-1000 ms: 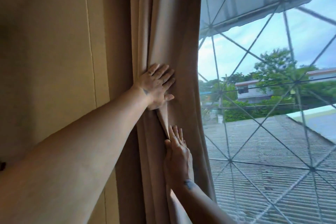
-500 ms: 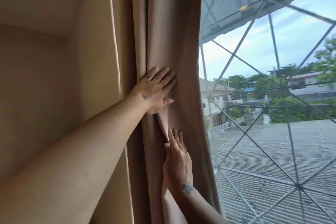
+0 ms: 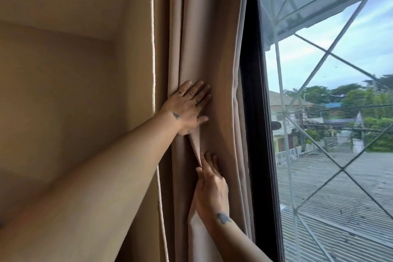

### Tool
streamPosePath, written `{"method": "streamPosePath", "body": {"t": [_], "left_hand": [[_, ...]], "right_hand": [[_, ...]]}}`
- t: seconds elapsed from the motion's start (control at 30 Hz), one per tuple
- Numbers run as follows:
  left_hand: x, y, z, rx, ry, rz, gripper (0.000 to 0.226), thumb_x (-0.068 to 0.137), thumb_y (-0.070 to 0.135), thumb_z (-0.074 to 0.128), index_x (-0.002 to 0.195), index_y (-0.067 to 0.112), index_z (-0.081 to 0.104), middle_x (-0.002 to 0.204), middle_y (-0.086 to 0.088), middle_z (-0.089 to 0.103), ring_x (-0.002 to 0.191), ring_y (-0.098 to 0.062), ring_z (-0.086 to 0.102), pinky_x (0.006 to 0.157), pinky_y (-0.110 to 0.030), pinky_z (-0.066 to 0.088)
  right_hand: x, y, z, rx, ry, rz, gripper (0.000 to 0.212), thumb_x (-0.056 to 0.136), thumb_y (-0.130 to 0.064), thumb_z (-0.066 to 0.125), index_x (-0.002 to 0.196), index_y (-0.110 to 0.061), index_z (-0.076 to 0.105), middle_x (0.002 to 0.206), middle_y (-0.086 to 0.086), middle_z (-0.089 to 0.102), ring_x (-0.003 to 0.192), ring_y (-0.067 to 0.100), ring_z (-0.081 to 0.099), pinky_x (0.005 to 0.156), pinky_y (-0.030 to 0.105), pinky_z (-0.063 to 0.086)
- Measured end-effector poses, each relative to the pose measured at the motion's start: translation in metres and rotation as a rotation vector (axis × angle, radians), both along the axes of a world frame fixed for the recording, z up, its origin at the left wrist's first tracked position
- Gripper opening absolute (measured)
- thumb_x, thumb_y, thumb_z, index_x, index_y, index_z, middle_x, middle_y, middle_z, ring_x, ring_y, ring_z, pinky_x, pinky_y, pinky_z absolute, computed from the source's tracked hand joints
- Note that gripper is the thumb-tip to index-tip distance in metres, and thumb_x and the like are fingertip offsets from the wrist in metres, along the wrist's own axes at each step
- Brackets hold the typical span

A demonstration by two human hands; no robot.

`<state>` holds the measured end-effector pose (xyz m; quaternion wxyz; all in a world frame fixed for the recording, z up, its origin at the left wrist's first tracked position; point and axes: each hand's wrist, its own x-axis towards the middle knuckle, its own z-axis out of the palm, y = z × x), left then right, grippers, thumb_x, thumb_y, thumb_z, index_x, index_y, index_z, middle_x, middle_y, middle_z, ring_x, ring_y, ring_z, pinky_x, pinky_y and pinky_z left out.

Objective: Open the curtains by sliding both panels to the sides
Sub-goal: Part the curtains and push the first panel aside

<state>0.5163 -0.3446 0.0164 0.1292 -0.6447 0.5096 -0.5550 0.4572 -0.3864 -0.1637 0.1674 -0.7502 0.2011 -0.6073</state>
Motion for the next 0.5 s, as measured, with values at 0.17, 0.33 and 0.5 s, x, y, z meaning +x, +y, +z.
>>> {"method": "streamPosePath", "body": {"t": [0.17,0.33,0.5], "left_hand": [[0.002,0.006,-0.001,-0.003,0.012,0.009,0.064,0.096,0.048,0.017,0.145,0.015,-0.006,0.157,-0.004,-0.009,0.141,-0.020,-0.016,0.114,-0.041,-0.012],[-0.009,0.016,-0.004,0.013,0.026,0.017,0.064,0.095,0.049,0.017,0.145,0.015,-0.006,0.157,-0.003,-0.010,0.141,-0.020,-0.016,0.113,-0.039,-0.013],[-0.024,0.035,-0.007,0.035,0.019,0.031,0.064,0.095,0.050,0.014,0.145,0.015,-0.007,0.156,-0.003,-0.011,0.141,-0.020,-0.017,0.113,-0.039,-0.013]], "right_hand": [[0.003,0.003,0.000,0.011,0.024,0.024,0.037,0.093,-0.014,0.041,0.130,-0.016,0.038,0.144,0.007,0.037,0.137,0.015,0.020,0.100,0.015,0.015],[-0.007,0.016,-0.003,0.035,0.043,0.031,0.039,0.094,-0.015,0.038,0.132,-0.016,0.035,0.145,0.010,0.034,0.138,0.019,0.018,0.109,0.024,0.016],[-0.027,0.037,-0.006,0.031,0.103,0.013,0.039,0.094,-0.015,0.037,0.133,-0.015,0.033,0.146,0.012,0.032,0.138,0.023,0.018,0.111,0.034,0.022]]}}
